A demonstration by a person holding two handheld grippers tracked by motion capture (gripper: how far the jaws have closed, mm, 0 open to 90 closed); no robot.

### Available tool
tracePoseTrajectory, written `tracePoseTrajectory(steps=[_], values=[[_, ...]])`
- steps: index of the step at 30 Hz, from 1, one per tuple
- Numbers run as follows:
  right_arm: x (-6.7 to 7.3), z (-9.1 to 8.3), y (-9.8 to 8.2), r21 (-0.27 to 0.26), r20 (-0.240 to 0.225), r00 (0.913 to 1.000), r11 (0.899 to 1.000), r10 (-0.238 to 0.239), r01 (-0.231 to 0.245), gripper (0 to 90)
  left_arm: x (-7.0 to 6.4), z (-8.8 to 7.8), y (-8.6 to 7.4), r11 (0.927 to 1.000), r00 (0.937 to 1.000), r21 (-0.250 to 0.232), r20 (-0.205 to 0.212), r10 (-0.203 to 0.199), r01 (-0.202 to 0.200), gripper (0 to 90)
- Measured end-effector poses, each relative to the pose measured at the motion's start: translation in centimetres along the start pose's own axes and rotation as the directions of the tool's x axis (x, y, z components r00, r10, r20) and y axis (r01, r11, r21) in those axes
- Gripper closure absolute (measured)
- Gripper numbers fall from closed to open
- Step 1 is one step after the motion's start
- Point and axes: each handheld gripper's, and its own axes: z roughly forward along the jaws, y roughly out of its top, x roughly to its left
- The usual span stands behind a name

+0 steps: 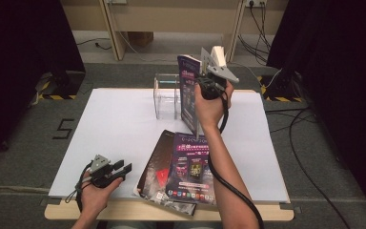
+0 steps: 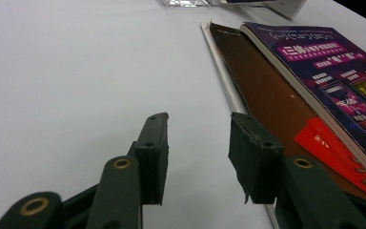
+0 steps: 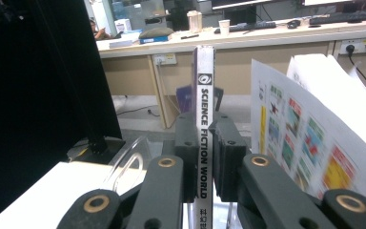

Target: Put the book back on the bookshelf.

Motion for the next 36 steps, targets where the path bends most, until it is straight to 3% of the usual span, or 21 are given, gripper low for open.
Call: tracePoseTrajectory(steps=[8,24,36], values=[[-0.4,-3.2,-1.8,0.025,-0.034,0.9994,1.000,0.005,-0.004,83.2,0.0,0.0,-0.1,1.0000,1.0000,0.001,-0.004,0.001,-0.001,57.3],[-1.0,-5.6,-3.3,0.092,-0.053,0.9986,0.996,-0.005,0.010,83.1,0.0,-0.2,0.0,1.0000,1.0000,-0.005,-0.005,0.000,0.000,57.3],[-1.8,-6.5,-3.4,0.117,-0.077,0.9961,0.993,0.041,-0.032,78.3,0.0,-0.2,0.0,1.0000,1.0000,-0.003,-0.005,0.001,-0.001,57.2]])
